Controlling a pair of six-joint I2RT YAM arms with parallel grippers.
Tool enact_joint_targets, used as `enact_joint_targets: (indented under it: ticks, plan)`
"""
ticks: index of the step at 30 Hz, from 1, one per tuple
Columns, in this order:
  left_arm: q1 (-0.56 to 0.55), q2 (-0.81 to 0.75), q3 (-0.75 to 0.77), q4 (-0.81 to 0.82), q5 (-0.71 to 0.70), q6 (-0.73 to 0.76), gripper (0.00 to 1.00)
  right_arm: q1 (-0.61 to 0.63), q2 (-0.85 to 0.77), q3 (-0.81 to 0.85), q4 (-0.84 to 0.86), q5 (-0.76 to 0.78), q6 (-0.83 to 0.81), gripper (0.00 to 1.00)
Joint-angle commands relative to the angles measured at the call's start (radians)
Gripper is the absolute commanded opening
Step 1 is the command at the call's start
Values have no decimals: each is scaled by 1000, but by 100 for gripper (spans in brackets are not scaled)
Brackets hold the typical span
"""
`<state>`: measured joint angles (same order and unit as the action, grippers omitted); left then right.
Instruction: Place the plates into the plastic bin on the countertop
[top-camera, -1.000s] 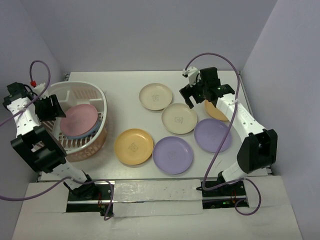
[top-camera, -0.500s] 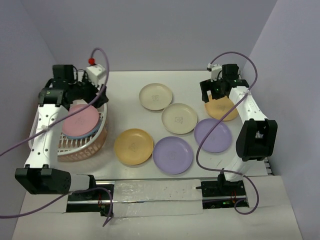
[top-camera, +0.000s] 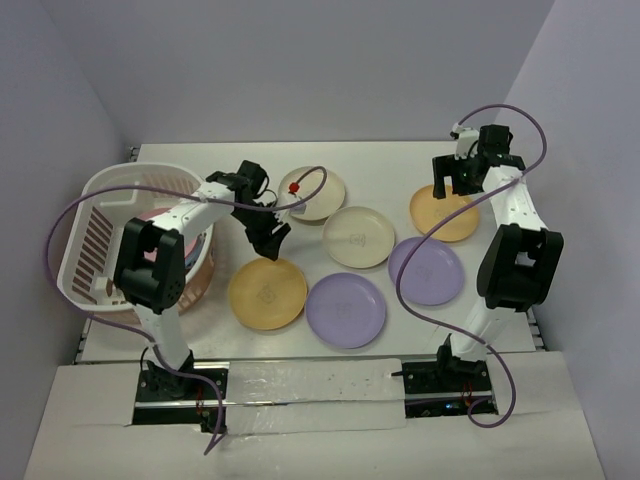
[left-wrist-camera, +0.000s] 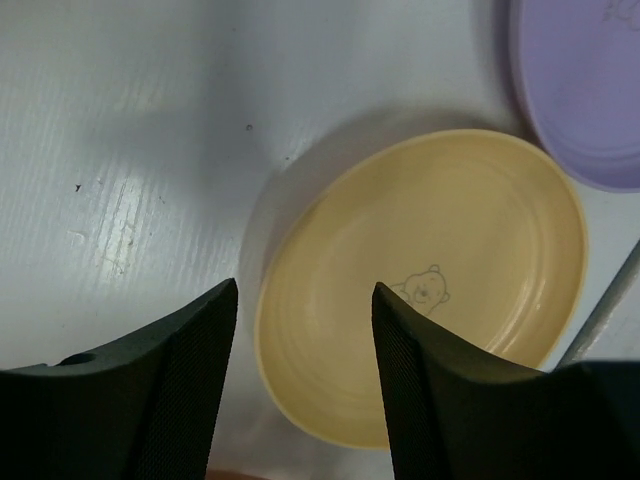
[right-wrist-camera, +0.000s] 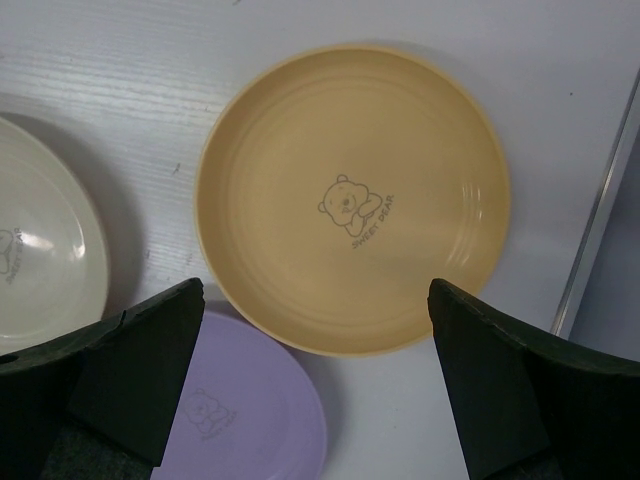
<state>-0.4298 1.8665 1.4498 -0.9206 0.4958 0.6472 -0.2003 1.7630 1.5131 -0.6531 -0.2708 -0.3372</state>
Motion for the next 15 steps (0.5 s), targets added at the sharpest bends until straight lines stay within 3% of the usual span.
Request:
enact_joint_targets:
  ticks: [1,10,13,15]
  plan:
    - [3,55,23,28,1,66,61,-17,4,41,-13,-2,-24,100]
    - [-5,123,-35,123,-54,76,49,-52,43,70,-16,6,-39,100]
    - [-6,131,-49,140,-65,83,40,-62,64,81,-28,10,-39,100]
    - [-6,131,-59,148,-73,84,29,-74,84,82,-36,13,-27,100]
